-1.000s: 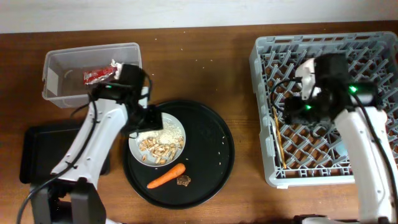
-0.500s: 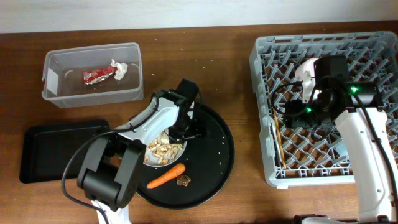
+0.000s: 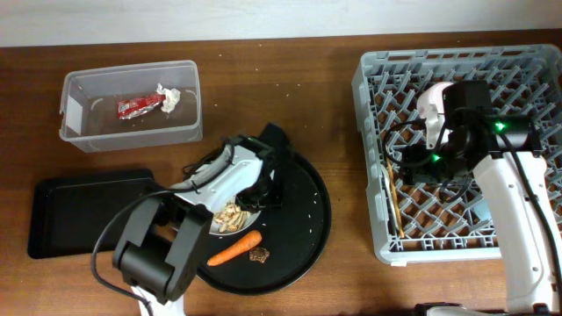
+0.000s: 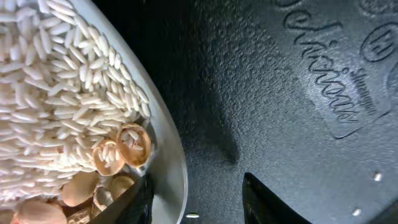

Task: Sort waste into correct bins and load items into the dishwasher rack
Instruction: 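Grasp the rice plate with the left gripper and lift it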

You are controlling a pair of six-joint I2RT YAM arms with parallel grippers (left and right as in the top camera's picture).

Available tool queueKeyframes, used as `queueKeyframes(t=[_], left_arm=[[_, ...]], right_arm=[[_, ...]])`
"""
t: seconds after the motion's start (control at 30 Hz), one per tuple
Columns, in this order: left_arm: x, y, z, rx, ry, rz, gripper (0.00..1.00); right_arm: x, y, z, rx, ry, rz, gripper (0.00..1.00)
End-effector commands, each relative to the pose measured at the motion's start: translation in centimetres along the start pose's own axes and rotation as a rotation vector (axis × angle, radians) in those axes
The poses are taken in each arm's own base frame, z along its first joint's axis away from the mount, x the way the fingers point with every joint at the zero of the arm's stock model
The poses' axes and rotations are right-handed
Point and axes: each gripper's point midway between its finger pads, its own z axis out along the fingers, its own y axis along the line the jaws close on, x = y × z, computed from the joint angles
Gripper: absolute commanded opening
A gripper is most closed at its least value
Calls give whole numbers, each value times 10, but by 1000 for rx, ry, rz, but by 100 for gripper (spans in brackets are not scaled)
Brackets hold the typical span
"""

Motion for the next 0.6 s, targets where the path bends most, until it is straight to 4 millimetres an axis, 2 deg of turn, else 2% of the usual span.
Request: queueKeyframes(t=[0.0, 0.07, 0.13, 0.17, 0.2, 0.23, 0.33, 0.4, 0.43, 0.57], left_arm=[[17, 7, 20, -76, 46, 42, 40], [17, 7, 20, -76, 46, 65, 31], [19, 9, 20, -83, 52, 73, 15], [17, 17, 19, -129, 42, 76, 9], [15, 25, 18, -175, 29, 77, 8], [11, 34, 16, -229, 6, 80, 2], [7, 54, 7, -348, -19, 86, 0], [-1, 66, -18, -454, -50, 95, 0], [-8, 67, -41, -482, -92, 95, 0], [-16, 64, -81, -491, -158, 91, 0]], right_arm=[[1, 1, -1, -13, 8, 16, 65], [1, 1, -1, -13, 8, 17, 65], [1, 2, -1, -22, 10, 17, 65], [1, 4, -1, -32, 10, 16, 65], [1, 4, -1, -32, 10, 16, 65], [2, 4, -1, -32, 11, 16, 65], [2, 4, -1, -32, 14, 16, 65], [3, 4, -1, -32, 17, 17, 64], [4, 4, -1, -31, 22, 18, 64], [7, 4, -1, -30, 32, 19, 64]])
